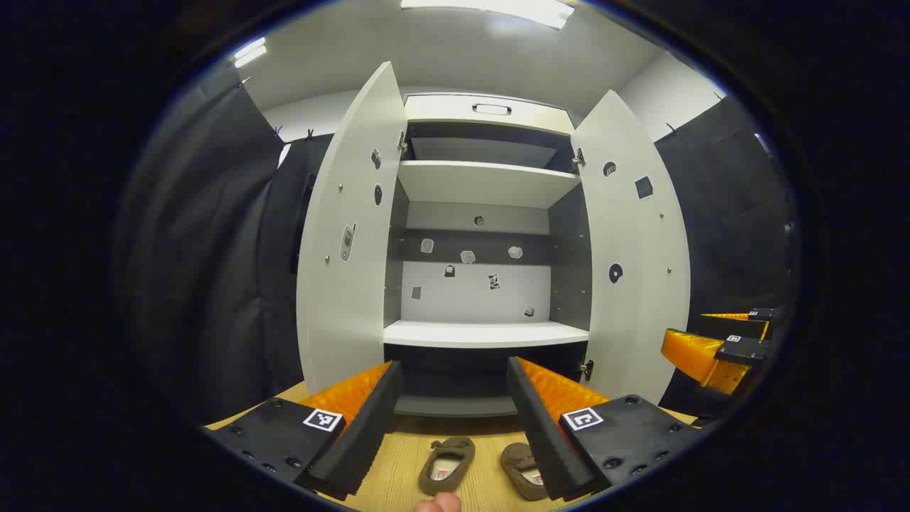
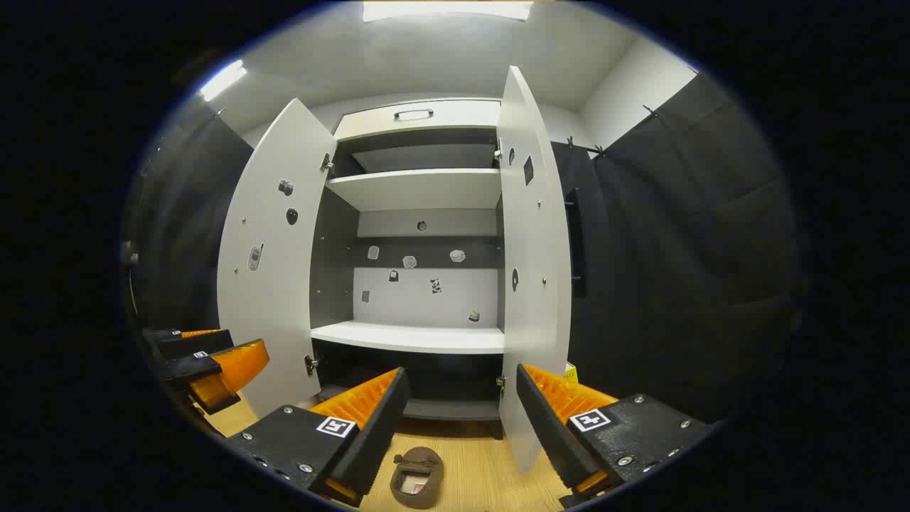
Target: Grab one shoe with the right hand and put it into the shoe cabinet, grab the other shoe with the left hand and put it into the shoe cabinet; then close the right door with the right hand and the left door with the left hand.
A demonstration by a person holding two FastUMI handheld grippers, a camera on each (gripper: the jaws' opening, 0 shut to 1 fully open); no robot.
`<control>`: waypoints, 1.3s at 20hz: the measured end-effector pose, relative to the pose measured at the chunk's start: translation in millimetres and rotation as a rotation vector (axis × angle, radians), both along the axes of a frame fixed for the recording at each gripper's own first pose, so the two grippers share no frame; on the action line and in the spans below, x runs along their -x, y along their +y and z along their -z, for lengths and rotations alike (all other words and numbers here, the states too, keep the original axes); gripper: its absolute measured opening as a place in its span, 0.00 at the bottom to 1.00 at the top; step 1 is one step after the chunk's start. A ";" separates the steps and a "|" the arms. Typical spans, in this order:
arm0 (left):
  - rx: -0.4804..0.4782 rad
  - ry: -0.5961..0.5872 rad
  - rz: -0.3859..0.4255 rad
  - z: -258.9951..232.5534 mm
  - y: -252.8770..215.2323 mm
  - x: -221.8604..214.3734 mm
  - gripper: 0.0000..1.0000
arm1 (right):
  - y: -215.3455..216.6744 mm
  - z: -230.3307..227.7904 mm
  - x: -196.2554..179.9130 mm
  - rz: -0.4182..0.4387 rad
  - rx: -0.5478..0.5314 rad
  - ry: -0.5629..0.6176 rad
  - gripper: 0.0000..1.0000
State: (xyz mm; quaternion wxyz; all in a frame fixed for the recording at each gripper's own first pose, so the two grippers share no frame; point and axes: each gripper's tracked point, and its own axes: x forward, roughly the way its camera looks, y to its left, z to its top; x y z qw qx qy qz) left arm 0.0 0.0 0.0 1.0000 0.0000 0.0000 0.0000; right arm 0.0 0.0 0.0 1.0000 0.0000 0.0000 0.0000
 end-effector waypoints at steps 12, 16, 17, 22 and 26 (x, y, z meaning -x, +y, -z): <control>-0.028 -0.011 0.008 -4.5 1.4 -1.5 0.96 | 2.2 0.5 -0.6 0.013 -0.005 -0.001 0.94; -0.034 -0.020 0.014 -6.8 0.2 -2.2 0.96 | 2.2 0.6 -1.2 0.019 -0.006 -0.001 0.94; -0.033 -0.021 0.015 -7.5 -0.5 -2.3 0.96 | 2.2 1.1 -1.2 0.019 -0.004 -0.001 0.94; -0.038 -0.025 0.014 -8.7 -0.8 -2.1 0.96 | 2.3 1.5 -1.0 0.020 -0.001 -0.001 0.94; -0.041 -0.023 0.000 -8.7 4.0 0.4 0.96 | 3.9 0.8 -6.9 0.008 0.012 -0.018 0.94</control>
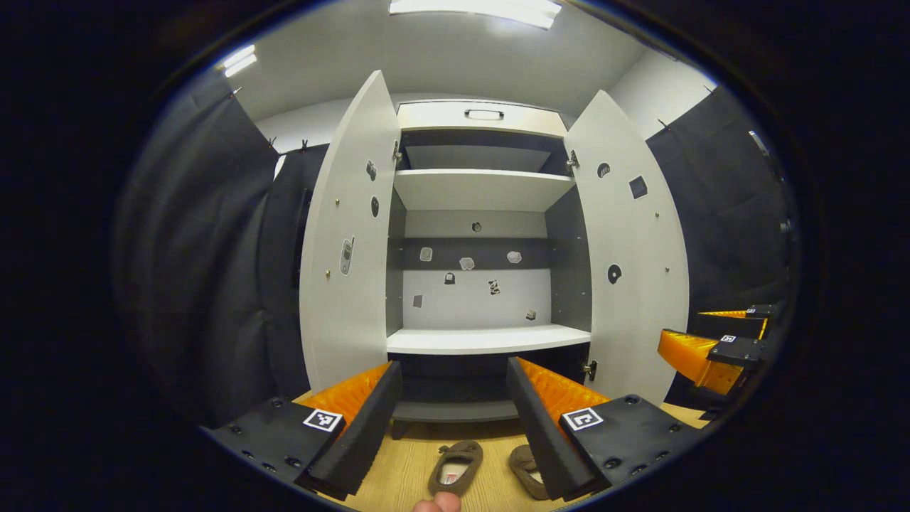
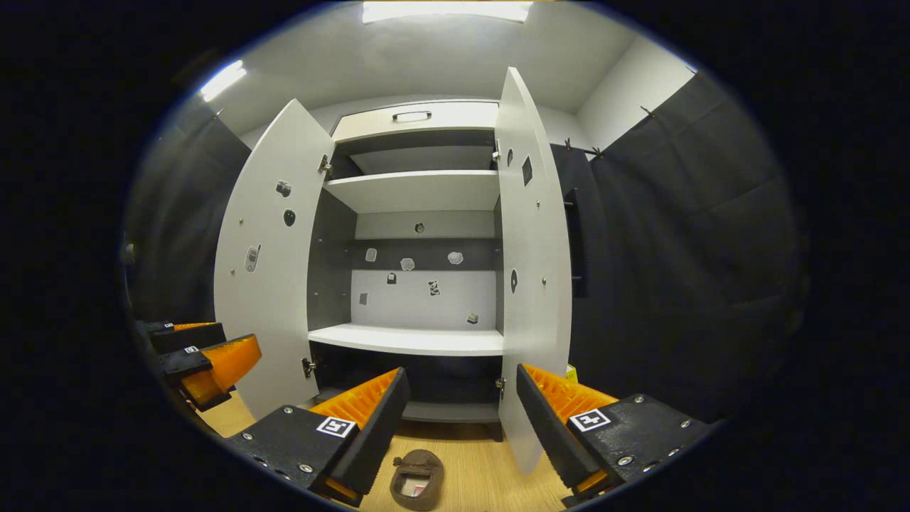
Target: Grab one shoe with the right hand and put it into the shoe cabinet, grab the other shoe with the left hand and put it into the shoe cabinet; then close the right door with the right hand and the left door with the left hand.
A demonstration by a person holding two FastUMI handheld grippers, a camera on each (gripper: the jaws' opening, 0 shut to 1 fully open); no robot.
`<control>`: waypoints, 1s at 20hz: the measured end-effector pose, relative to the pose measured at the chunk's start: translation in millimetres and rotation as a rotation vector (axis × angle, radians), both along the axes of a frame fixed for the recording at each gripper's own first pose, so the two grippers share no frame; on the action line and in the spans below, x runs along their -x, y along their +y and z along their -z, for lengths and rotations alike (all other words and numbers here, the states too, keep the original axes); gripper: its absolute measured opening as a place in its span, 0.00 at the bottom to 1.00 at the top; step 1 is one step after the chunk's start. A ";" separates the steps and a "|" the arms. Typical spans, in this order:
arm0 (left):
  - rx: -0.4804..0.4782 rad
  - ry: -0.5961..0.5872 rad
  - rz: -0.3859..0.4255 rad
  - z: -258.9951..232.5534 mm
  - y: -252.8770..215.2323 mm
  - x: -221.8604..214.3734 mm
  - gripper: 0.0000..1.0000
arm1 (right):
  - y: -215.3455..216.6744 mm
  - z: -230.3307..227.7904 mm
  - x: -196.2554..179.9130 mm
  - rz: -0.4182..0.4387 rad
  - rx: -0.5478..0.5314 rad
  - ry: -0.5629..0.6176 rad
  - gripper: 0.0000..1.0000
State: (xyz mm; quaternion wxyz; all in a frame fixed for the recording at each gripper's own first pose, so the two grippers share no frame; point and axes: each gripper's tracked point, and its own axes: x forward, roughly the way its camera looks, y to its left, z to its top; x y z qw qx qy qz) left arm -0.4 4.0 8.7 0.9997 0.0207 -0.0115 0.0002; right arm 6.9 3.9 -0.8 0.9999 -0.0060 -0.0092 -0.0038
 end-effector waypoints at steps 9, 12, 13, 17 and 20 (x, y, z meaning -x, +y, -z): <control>-0.003 0.003 -0.048 0.2 17.4 5.4 0.96 | 25.0 100.4 -43.4 -0.078 0.076 0.188 0.94; 0.009 0.005 -0.065 2.9 23.9 6.4 0.96 | 38.3 164.3 -49.3 -0.127 0.113 0.300 0.94; 0.014 0.008 -0.070 3.6 25.8 6.6 0.99 | 41.5 187.3 -48.5 -0.146 0.113 0.350 0.93; 0.008 0.007 -0.097 5.3 34.7 8.7 0.96 | 45.4 267.9 -40.8 -0.167 0.050 0.571 0.90; -0.001 0.008 -0.110 6.1 40.3 8.5 0.96 | 39.9 304.1 -43.5 -0.160 0.064 0.654 0.88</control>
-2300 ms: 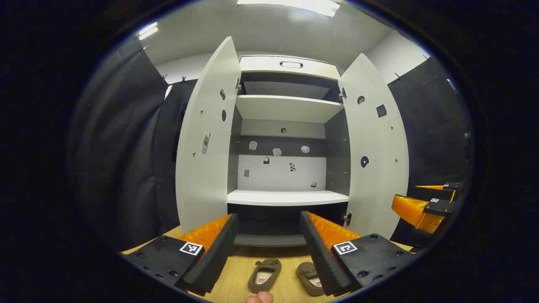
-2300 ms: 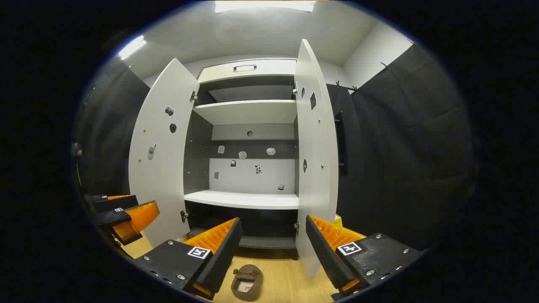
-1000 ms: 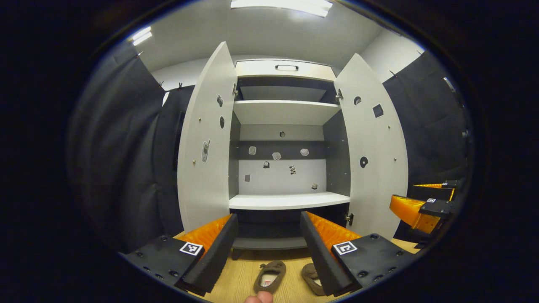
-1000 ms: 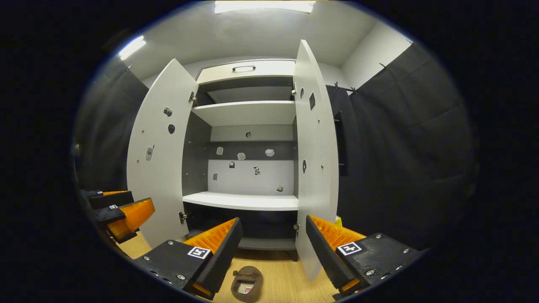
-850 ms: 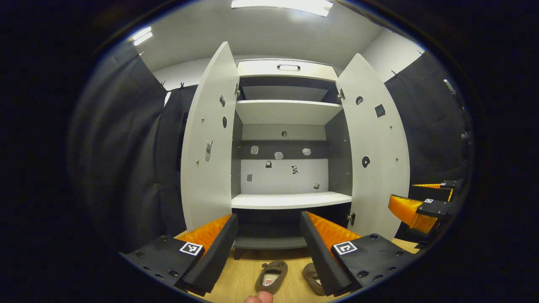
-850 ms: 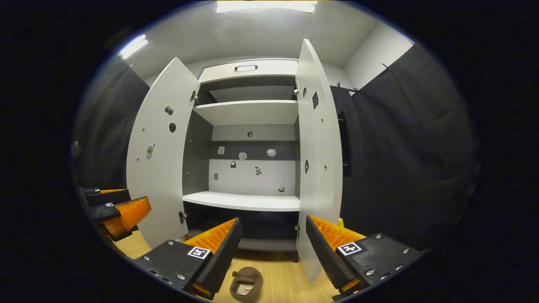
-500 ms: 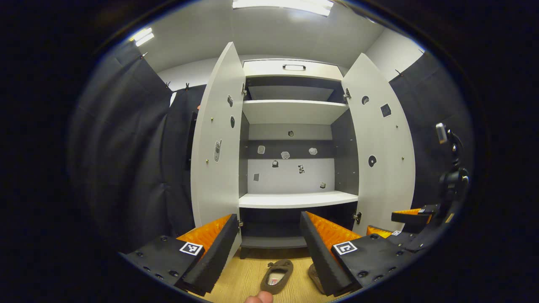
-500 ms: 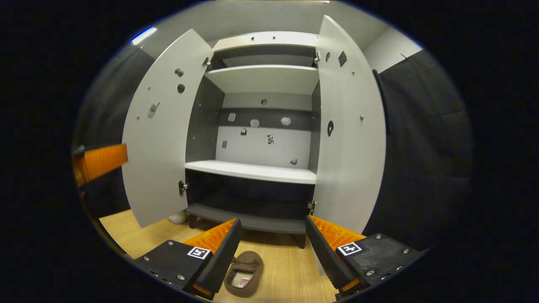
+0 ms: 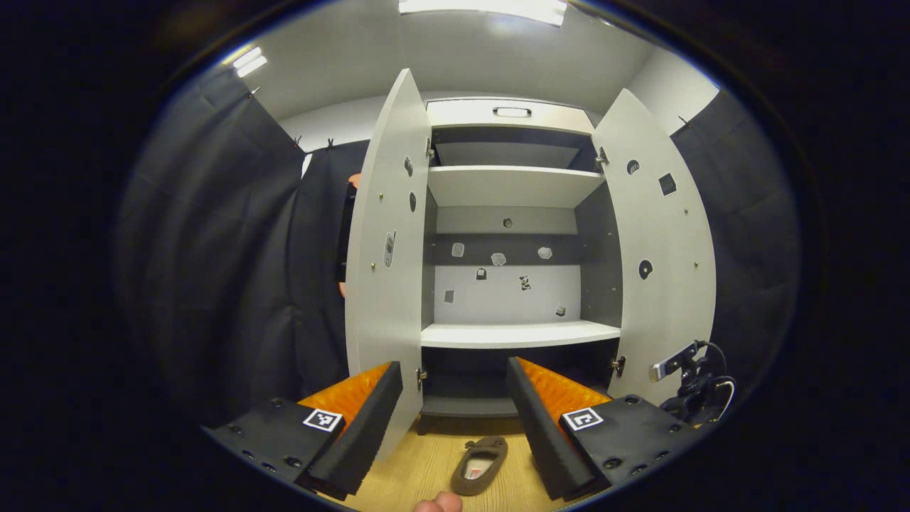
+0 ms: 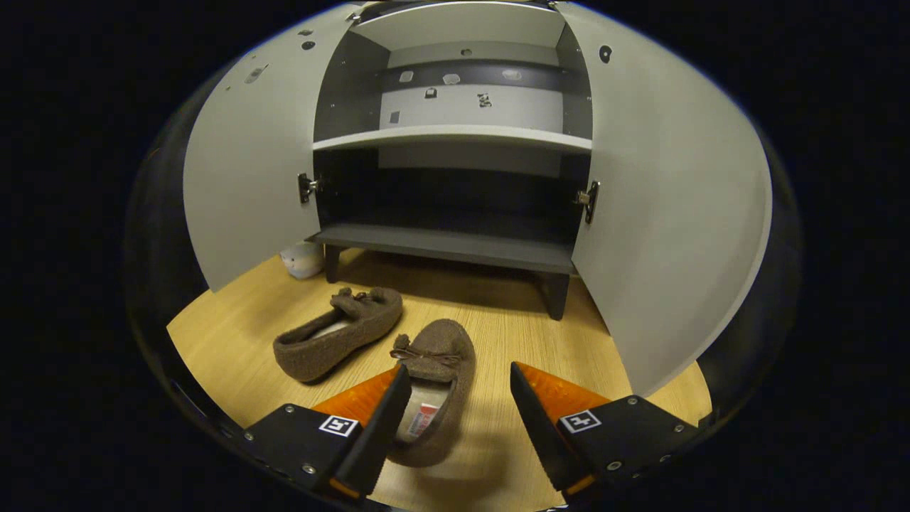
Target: Grab one shoe with the right hand and put it into the shoe cabinet, grab the other shoe with the left hand and put it into the shoe cabinet; then close the right door with the right hand and the left door with the left hand.
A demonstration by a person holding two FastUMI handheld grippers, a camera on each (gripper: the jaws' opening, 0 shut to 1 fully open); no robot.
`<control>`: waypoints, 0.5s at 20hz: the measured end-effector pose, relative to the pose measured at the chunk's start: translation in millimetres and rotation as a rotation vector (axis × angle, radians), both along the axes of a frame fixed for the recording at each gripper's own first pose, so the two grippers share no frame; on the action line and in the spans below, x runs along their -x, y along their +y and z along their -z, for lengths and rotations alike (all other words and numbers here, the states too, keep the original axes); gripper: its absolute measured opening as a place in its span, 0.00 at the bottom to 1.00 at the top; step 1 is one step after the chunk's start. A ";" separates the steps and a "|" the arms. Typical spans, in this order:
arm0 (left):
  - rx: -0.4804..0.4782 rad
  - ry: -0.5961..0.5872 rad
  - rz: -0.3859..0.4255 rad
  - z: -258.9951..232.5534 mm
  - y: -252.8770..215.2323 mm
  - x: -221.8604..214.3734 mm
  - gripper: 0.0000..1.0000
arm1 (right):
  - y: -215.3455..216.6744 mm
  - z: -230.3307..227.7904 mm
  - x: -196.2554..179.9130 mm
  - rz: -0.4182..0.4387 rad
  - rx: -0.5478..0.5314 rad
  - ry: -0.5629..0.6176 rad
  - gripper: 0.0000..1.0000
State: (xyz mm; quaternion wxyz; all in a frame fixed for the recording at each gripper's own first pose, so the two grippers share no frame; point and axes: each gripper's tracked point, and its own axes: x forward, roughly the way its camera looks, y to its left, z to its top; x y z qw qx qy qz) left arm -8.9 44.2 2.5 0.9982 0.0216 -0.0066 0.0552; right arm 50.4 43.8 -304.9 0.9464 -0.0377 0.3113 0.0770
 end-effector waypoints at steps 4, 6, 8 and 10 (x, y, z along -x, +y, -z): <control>-0.004 0.001 -0.018 0.6 6.2 1.6 0.96 | 3.3 44.4 -10.2 -0.018 0.023 0.119 0.84; -0.007 -0.003 -0.029 -0.2 10.2 2.9 0.99 | 5.6 61.3 -19.0 -0.028 0.033 0.149 0.81; -0.011 -0.002 -0.042 -0.5 15.4 2.9 0.96 | 6.2 71.2 -25.5 -0.041 0.048 0.158 0.79; -0.013 0.002 -0.054 0.4 19.0 3.3 0.96 | 2.2 83.8 -25.5 -0.052 0.081 0.204 0.75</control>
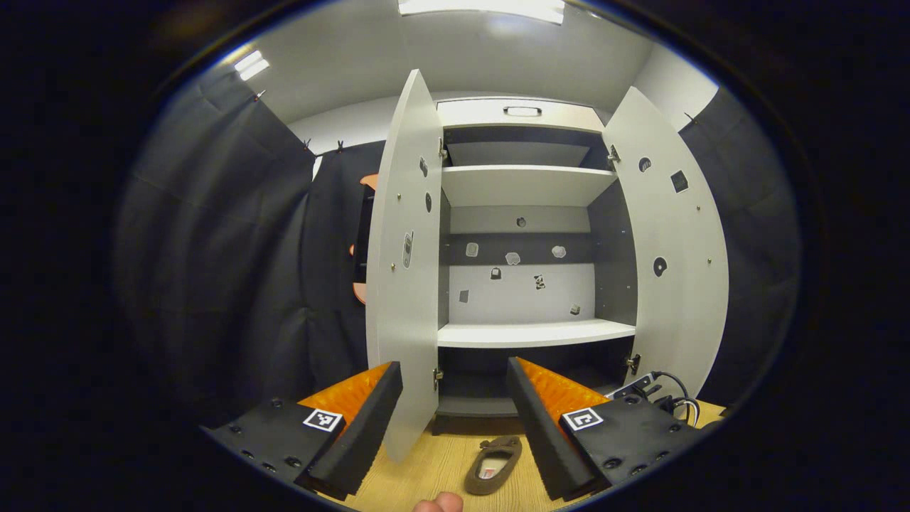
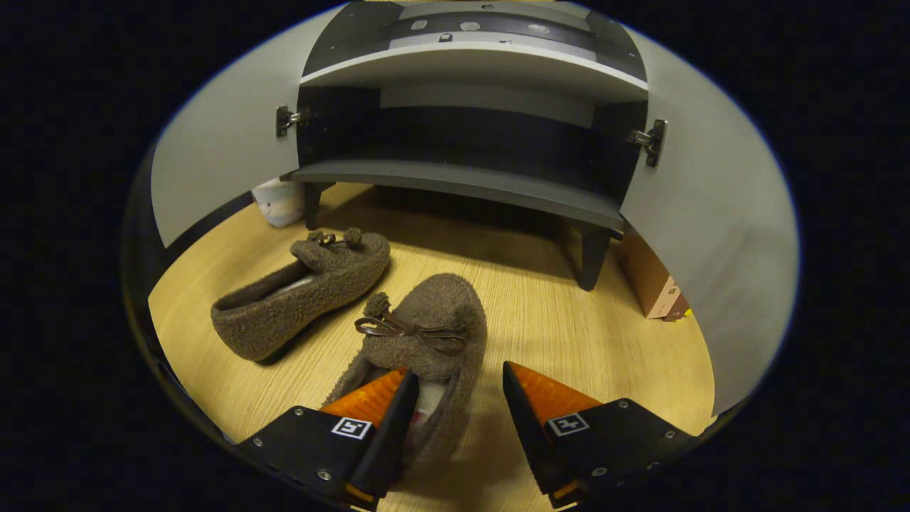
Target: Grab one shoe with the right hand and put it into the shoe cabinet, grab the other shoe with the left hand and put it into the shoe cabinet; then close the right door with the right hand and the left door with the left hand.
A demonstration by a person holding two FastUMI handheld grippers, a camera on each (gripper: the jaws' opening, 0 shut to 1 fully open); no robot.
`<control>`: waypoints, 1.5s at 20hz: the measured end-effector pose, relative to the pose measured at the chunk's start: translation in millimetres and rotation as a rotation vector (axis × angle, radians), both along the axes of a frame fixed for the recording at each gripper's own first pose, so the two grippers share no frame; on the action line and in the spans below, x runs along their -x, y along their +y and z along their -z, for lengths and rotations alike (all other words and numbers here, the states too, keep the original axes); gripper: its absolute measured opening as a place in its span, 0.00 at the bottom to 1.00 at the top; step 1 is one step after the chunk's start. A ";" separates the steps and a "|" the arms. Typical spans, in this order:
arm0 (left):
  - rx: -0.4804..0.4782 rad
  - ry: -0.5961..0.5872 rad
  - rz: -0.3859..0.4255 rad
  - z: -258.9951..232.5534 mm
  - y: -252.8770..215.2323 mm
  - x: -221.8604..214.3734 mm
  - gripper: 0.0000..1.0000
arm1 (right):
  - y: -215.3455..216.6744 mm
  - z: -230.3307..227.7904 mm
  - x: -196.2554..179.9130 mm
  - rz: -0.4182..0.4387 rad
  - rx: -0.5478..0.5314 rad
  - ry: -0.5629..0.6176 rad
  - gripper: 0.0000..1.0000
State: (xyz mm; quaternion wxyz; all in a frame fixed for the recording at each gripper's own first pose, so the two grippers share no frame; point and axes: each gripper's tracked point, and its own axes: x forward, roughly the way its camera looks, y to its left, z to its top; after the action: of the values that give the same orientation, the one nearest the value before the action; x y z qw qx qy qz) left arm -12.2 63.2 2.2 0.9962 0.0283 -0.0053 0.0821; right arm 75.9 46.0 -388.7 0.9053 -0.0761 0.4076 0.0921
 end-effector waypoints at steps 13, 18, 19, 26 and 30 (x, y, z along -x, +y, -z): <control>-0.007 0.005 -0.006 4.0 1.6 -1.4 0.96 | 3.4 22.4 -25.0 0.070 -0.057 -0.060 0.33; 0.003 -0.006 0.006 2.8 -0.9 -2.5 0.95 | -8.5 12.2 -22.1 0.112 -0.058 -0.066 0.05; 0.006 -0.005 0.008 4.0 -0.9 -3.1 0.96 | -10.0 4.1 -19.8 0.111 -0.056 -0.088 0.05; 0.035 -0.002 0.029 10.9 -0.8 -8.8 0.96 | -3.2 -122.3 -6.2 0.123 -0.157 -0.326 0.05; 0.050 0.001 0.045 16.2 -2.8 -13.6 0.96 | 9.3 -243.2 -22.4 0.118 -0.213 -0.530 0.05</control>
State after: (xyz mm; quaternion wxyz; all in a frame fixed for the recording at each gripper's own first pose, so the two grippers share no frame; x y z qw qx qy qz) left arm 1.4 60.3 -14.0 0.9982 0.0035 -0.0033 0.0595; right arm 98.3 55.3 -145.4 0.9870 0.0220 0.1483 0.0586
